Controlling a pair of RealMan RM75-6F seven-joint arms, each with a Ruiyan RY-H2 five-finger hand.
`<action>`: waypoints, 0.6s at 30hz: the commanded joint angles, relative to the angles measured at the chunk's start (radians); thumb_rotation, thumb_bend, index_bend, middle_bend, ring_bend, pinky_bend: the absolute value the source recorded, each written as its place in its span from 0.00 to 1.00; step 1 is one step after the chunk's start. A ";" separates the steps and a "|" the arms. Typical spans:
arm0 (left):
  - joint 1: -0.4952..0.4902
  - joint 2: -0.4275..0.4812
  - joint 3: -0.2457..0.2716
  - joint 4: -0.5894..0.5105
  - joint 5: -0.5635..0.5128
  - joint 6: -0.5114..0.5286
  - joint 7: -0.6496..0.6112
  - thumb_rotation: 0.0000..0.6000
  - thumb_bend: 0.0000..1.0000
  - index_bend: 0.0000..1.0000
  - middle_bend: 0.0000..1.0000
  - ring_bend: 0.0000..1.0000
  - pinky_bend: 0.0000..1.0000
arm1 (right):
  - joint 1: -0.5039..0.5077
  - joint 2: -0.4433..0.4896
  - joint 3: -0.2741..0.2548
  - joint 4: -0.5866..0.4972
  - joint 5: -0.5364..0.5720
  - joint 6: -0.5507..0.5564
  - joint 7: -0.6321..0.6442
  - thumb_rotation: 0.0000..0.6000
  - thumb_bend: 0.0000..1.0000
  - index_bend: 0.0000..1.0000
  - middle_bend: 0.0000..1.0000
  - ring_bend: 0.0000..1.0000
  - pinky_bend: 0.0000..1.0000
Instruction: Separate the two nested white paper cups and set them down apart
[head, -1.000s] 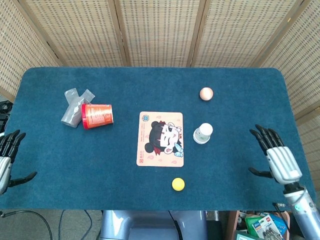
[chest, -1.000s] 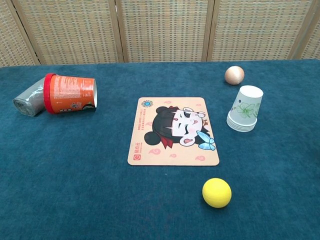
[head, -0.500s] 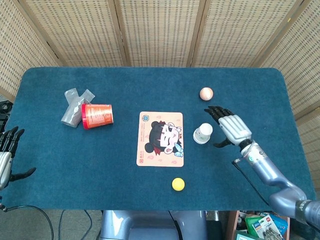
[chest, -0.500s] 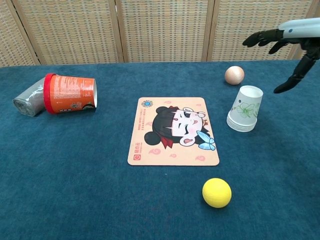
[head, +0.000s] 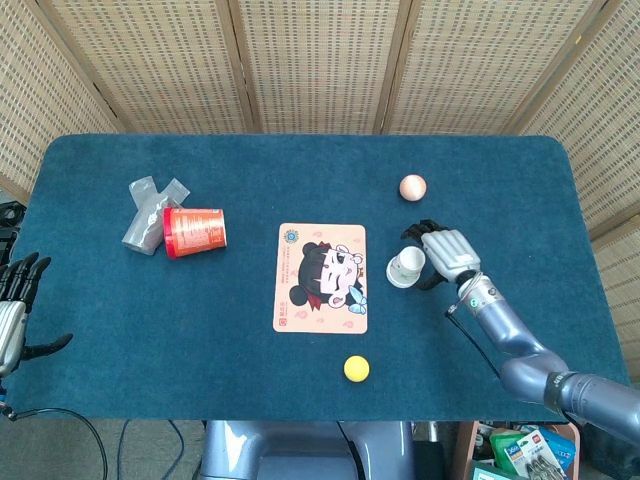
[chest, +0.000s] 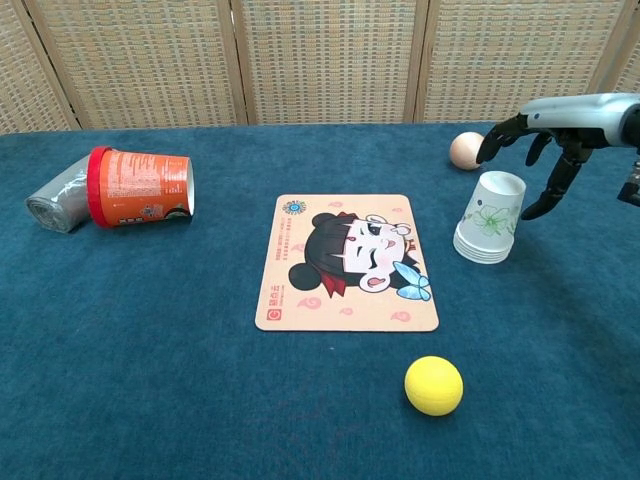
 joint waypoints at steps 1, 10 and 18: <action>0.000 0.000 0.001 0.000 0.000 -0.001 -0.002 1.00 0.08 0.00 0.00 0.00 0.00 | 0.008 -0.029 -0.011 0.033 0.020 0.009 -0.011 1.00 0.29 0.32 0.34 0.21 0.37; -0.003 -0.001 0.001 0.005 -0.007 -0.009 -0.004 1.00 0.08 0.00 0.00 0.00 0.00 | 0.016 -0.089 -0.015 0.100 0.003 0.039 0.001 1.00 0.41 0.52 0.53 0.44 0.57; -0.010 -0.003 0.000 0.011 -0.015 -0.023 -0.004 1.00 0.08 0.00 0.00 0.00 0.00 | -0.006 -0.101 0.020 0.079 -0.006 0.105 0.058 1.00 0.47 0.58 0.61 0.53 0.65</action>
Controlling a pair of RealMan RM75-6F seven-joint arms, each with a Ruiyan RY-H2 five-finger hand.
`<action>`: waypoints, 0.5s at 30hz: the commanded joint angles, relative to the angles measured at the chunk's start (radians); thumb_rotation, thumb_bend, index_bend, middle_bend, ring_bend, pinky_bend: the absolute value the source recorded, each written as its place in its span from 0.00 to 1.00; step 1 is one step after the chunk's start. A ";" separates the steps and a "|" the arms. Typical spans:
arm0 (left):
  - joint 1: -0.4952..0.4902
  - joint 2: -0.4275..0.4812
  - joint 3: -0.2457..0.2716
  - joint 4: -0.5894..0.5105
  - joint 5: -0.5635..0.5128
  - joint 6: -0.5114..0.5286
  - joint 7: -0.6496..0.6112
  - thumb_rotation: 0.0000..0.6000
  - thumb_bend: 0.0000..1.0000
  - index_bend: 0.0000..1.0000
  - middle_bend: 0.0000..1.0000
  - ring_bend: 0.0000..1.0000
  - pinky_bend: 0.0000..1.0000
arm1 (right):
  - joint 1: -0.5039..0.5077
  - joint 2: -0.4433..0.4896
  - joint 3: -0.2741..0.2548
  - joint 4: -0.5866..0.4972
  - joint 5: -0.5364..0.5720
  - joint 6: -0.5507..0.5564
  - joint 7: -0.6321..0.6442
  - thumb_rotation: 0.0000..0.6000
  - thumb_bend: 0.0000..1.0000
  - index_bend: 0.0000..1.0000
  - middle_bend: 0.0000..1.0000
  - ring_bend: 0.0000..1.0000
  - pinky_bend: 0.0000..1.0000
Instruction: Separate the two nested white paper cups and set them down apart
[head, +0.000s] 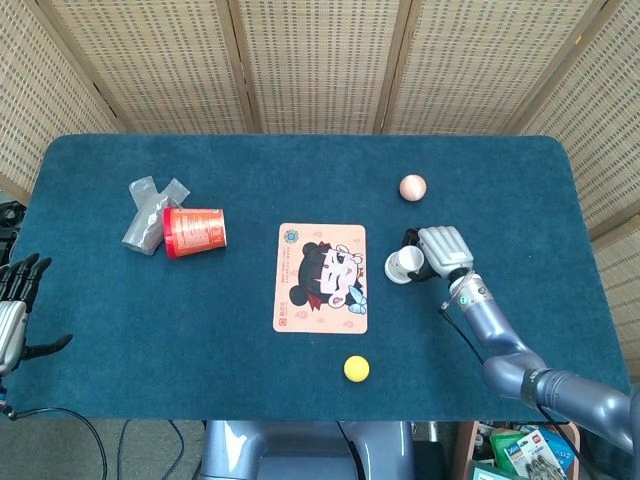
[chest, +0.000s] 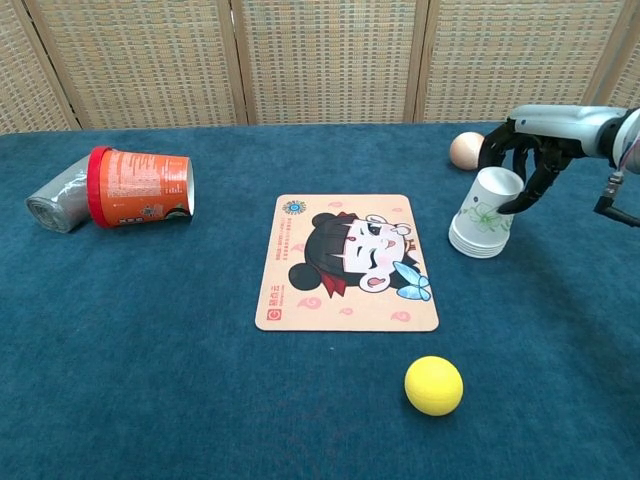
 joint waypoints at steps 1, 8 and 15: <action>-0.005 -0.003 -0.003 0.006 0.006 -0.001 -0.004 1.00 0.08 0.00 0.00 0.00 0.00 | -0.031 0.050 0.057 -0.105 -0.002 0.039 0.102 1.00 0.47 0.58 0.61 0.53 0.65; -0.041 -0.026 -0.022 0.061 0.120 0.027 -0.092 1.00 0.08 0.00 0.00 0.00 0.00 | -0.088 0.219 0.217 -0.378 0.111 -0.061 0.437 1.00 0.50 0.59 0.62 0.53 0.65; -0.110 -0.088 -0.060 0.157 0.256 0.081 -0.134 1.00 0.08 0.00 0.00 0.00 0.00 | -0.066 0.274 0.299 -0.477 0.255 -0.143 0.570 1.00 0.51 0.58 0.62 0.53 0.65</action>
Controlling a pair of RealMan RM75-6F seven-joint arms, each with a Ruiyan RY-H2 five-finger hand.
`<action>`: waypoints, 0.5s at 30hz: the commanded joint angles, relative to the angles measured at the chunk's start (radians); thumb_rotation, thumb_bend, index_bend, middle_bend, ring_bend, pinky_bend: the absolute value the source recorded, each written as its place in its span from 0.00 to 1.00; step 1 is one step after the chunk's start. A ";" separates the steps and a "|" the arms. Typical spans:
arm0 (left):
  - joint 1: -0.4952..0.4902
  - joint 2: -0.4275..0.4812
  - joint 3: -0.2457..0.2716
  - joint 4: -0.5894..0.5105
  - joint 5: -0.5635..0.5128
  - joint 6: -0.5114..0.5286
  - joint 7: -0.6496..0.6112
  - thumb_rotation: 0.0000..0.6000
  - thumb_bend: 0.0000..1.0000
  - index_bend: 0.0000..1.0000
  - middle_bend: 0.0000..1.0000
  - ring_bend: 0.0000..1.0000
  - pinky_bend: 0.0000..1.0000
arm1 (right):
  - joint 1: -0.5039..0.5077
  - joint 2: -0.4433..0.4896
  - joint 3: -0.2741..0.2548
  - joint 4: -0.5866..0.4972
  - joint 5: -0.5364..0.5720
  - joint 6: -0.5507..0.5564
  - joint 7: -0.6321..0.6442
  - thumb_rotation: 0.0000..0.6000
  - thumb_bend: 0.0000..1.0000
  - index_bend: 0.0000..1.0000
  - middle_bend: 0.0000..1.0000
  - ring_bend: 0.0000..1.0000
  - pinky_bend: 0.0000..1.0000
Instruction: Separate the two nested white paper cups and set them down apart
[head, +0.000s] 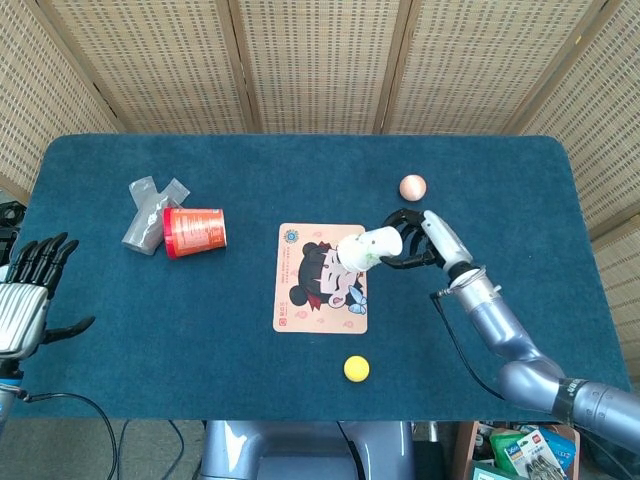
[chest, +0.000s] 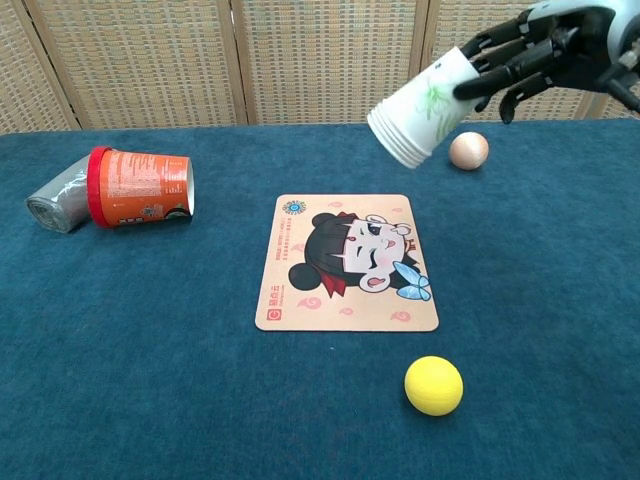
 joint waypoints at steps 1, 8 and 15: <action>-0.051 -0.038 -0.028 0.047 0.066 0.026 -0.019 1.00 0.08 0.00 0.00 0.00 0.00 | 0.017 0.043 0.060 -0.078 0.110 -0.062 0.070 1.00 0.51 0.58 0.61 0.53 0.65; -0.141 -0.074 -0.071 0.036 0.117 0.002 0.056 1.00 0.08 0.00 0.00 0.00 0.00 | 0.123 -0.016 0.049 -0.120 0.262 -0.073 0.073 1.00 0.51 0.59 0.61 0.53 0.65; -0.246 -0.210 -0.096 0.125 0.160 -0.026 0.072 1.00 0.08 0.01 0.00 0.00 0.00 | 0.212 -0.098 0.053 -0.110 0.389 -0.067 0.104 1.00 0.51 0.58 0.62 0.53 0.65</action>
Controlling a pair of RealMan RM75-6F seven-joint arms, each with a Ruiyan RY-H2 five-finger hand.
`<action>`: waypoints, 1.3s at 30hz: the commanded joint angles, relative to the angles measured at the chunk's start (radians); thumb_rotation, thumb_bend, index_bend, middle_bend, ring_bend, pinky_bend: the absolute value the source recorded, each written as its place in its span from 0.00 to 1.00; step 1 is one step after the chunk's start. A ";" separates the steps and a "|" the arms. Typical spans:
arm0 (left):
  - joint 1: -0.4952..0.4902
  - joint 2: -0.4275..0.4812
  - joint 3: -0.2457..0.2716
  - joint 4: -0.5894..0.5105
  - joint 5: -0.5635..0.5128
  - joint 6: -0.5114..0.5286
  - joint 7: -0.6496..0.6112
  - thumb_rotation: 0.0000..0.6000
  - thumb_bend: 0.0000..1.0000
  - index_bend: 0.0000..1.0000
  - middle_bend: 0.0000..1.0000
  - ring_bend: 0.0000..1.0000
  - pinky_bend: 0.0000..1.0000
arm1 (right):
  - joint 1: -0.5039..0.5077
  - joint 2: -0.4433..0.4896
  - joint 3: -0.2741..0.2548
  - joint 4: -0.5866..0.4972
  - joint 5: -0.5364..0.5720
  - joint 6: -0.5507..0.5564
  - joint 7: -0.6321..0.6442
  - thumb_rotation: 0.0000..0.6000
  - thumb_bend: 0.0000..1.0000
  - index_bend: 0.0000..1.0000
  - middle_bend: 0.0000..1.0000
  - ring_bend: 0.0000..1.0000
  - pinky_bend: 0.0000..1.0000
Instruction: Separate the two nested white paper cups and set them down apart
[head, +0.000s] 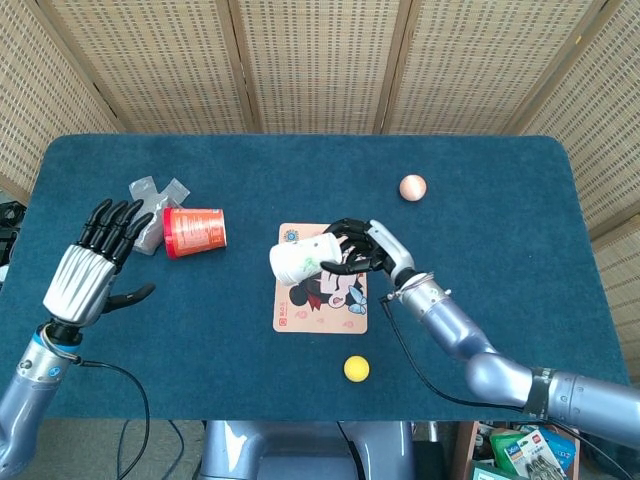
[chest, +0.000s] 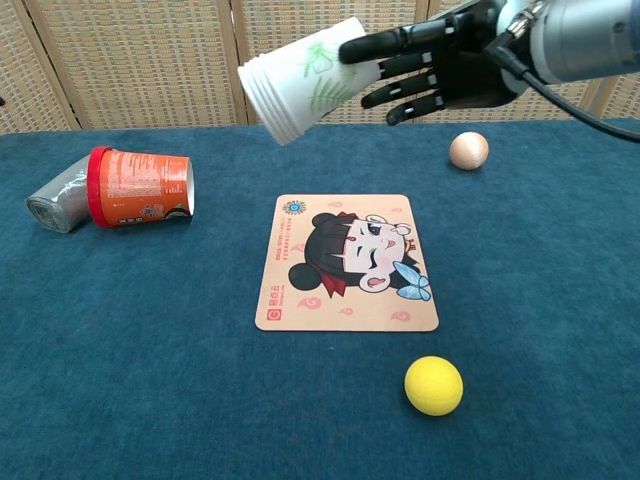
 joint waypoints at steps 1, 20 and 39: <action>-0.065 -0.096 -0.015 0.075 0.031 -0.015 0.005 1.00 0.08 0.02 0.00 0.00 0.00 | 0.051 -0.045 -0.009 0.009 0.051 0.011 0.002 1.00 0.51 0.58 0.62 0.53 0.65; -0.231 -0.436 -0.061 0.322 0.043 0.035 0.041 1.00 0.18 0.39 0.00 0.00 0.00 | 0.023 -0.063 -0.015 0.040 0.076 -0.025 0.054 1.00 0.53 0.58 0.62 0.53 0.65; -0.299 -0.546 -0.052 0.418 0.013 0.044 0.056 1.00 0.35 0.44 0.00 0.00 0.00 | -0.008 -0.055 -0.008 0.059 0.028 -0.080 0.087 1.00 0.54 0.59 0.62 0.53 0.65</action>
